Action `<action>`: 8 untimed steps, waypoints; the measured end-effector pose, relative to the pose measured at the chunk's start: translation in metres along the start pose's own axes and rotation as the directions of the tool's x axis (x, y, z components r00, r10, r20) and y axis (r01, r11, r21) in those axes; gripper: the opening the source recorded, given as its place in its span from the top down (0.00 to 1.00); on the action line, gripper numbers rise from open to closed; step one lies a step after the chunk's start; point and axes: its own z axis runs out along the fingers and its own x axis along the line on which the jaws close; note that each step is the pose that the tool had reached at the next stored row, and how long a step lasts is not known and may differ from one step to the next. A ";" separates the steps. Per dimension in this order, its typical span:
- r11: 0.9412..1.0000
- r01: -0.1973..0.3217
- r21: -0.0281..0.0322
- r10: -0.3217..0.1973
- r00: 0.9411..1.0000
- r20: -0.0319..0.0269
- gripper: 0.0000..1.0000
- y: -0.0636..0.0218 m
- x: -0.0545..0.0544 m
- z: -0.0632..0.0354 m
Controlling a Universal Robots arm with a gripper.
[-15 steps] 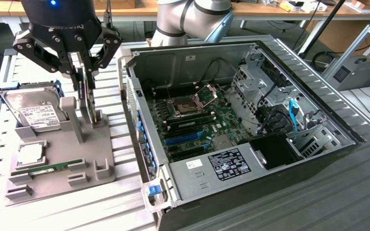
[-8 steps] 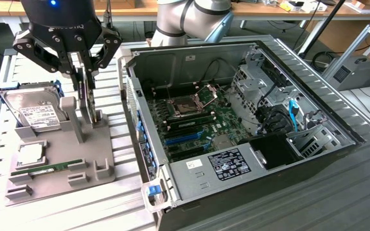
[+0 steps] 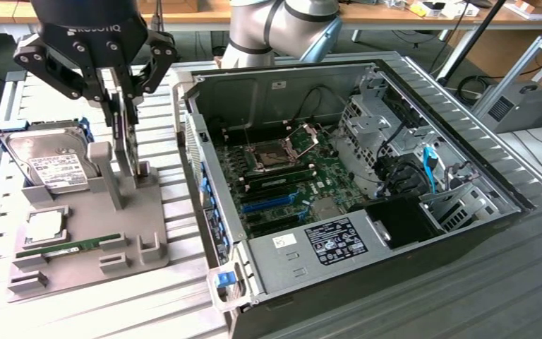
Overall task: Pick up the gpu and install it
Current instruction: 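Pick up the gpu and move the gpu toward the slot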
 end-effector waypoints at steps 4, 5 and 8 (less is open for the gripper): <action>1.000 0.000 0.000 0.000 1.000 0.000 0.73 0.0002 0.000 -0.0046; 1.000 0.000 0.000 0.000 1.000 0.000 0.73 0.0002 0.000 -0.0046; 1.000 0.000 0.000 0.000 1.000 0.000 0.73 0.0003 0.000 -0.0048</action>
